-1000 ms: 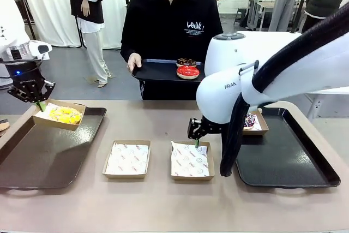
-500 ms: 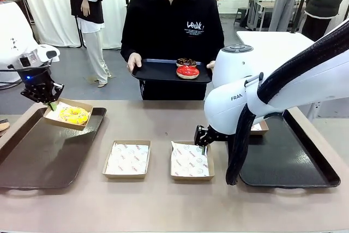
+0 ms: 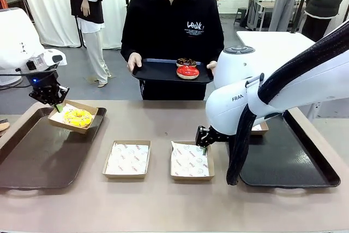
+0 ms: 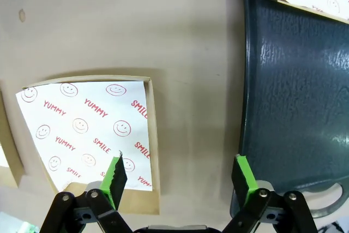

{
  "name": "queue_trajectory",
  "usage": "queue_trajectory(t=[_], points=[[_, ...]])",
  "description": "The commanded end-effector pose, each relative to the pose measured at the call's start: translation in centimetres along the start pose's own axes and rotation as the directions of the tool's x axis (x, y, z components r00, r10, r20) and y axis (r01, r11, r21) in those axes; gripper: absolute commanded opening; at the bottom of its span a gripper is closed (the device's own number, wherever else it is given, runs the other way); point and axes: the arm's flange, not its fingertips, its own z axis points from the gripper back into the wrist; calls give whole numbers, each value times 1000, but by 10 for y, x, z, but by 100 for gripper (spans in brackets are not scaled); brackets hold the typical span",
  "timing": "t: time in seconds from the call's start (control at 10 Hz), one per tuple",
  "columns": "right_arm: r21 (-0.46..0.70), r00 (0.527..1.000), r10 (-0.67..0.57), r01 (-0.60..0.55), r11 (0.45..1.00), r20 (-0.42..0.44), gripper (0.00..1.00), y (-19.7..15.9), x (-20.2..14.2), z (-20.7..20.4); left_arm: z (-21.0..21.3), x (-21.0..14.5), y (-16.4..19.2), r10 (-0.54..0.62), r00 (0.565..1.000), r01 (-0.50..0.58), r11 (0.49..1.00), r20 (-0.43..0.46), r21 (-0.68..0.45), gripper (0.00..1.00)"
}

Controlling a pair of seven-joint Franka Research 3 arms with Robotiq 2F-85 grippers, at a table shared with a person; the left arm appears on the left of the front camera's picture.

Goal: Individually package the donuts and arrange them on the tray.
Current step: Place the picked Paper togo box on the Handle tray while simultaneously picking up another Paper togo box from the table with the other hand.

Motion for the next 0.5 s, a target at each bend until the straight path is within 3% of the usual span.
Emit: queue_trajectory(t=[0.0,0.4], points=[[1,1000,4,-4,1000,2,100,2,-1,1,-3,2,1,-10,999,9,1000,38,20,1],[0,1000,2,-2,1000,0,100,1,0,0,-3,2,1,-10,999,9,1000,38,20,1]])
